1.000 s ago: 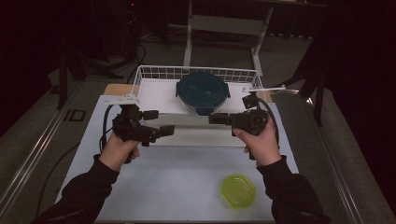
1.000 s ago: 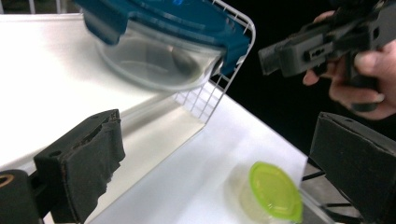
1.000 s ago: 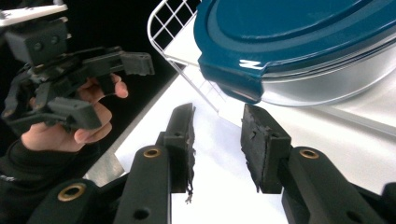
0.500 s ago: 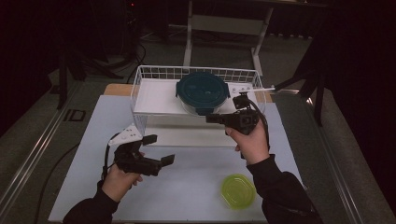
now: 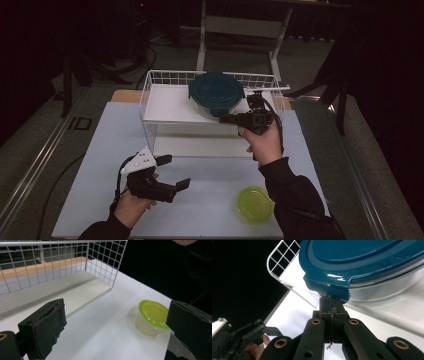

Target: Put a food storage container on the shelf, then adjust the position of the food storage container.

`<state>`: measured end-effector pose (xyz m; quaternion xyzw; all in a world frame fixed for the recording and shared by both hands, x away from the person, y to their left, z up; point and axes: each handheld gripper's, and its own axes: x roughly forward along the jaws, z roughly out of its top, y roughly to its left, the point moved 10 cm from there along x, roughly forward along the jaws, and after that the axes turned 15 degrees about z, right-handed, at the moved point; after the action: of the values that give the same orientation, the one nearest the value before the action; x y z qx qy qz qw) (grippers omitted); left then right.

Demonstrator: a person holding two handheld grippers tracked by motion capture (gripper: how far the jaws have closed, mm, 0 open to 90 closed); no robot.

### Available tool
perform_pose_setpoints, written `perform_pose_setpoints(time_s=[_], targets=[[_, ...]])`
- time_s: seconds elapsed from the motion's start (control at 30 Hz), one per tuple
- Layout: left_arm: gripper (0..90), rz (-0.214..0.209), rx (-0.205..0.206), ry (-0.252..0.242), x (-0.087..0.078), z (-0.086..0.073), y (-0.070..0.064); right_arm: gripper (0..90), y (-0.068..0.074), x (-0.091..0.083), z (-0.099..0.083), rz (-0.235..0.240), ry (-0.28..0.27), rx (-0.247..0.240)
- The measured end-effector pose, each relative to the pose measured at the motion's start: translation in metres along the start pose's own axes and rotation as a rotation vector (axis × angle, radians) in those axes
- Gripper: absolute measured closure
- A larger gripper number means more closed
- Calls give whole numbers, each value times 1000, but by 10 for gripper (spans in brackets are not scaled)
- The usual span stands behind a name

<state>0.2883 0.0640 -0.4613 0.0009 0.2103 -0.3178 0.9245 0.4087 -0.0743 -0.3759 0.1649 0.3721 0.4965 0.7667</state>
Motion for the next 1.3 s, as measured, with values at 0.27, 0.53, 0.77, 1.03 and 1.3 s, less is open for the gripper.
perform_pose_setpoints(time_s=[0.27, 0.53, 0.77, 1.03, 1.3], targets=[[22, 8, 13, 3, 2, -7, 3, 893, -5, 6, 8, -5, 6, 7], [22, 2, 33, 5, 0, -10, 1, 846, 6, 6, 2, 16, 14, -32], [22, -25, 67, 1, -7, -20, 2, 600, 19, -8, -18, 70, 7, -88], [23, -27, 59, -30, -8, -30, 3, 170, 22, -25, -40, 120, -48, -206], [23, -43, 64, -38, -7, -35, 1, 139, 22, -55, -68, 136, -116, -323]])
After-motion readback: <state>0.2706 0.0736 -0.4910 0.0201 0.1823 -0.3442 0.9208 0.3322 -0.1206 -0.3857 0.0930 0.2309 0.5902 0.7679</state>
